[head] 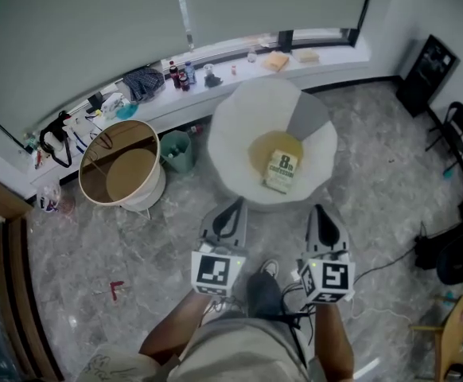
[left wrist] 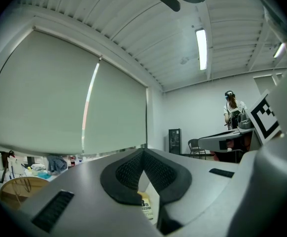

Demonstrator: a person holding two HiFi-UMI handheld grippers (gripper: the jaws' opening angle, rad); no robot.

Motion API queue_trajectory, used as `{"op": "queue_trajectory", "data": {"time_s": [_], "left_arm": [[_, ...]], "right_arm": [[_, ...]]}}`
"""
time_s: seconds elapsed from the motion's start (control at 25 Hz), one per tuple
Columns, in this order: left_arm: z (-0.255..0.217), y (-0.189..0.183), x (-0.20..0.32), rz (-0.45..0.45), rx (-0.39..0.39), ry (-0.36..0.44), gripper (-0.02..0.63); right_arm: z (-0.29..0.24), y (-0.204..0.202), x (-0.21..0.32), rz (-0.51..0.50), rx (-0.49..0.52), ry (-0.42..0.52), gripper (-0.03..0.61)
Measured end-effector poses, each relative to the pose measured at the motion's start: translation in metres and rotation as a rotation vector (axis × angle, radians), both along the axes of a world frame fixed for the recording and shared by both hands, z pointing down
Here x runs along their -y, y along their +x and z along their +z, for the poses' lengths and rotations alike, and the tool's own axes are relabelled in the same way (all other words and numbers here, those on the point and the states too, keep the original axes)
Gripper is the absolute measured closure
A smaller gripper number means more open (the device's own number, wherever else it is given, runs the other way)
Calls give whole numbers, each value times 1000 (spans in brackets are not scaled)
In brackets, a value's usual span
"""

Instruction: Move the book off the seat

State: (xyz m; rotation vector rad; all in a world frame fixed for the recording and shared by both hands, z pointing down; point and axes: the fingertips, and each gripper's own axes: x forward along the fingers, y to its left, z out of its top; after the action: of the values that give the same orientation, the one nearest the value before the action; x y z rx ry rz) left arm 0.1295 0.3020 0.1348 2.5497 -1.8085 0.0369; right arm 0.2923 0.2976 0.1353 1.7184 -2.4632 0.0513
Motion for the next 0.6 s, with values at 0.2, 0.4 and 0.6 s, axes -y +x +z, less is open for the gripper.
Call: {"op": "queue_trajectory", "data": {"time_s": [0.2,0.4,0.6], "left_arm": [[1,31,61,12,18,-14,612],[6,59,121,14,35,-37,612],[18,76,167,9,54,-80,612]], "right_arm": [[3,27,61,2,-1,-13,574],[9,57,120,-2,8,-29,574],[22,74,168,-18,22,-54,574]]}}
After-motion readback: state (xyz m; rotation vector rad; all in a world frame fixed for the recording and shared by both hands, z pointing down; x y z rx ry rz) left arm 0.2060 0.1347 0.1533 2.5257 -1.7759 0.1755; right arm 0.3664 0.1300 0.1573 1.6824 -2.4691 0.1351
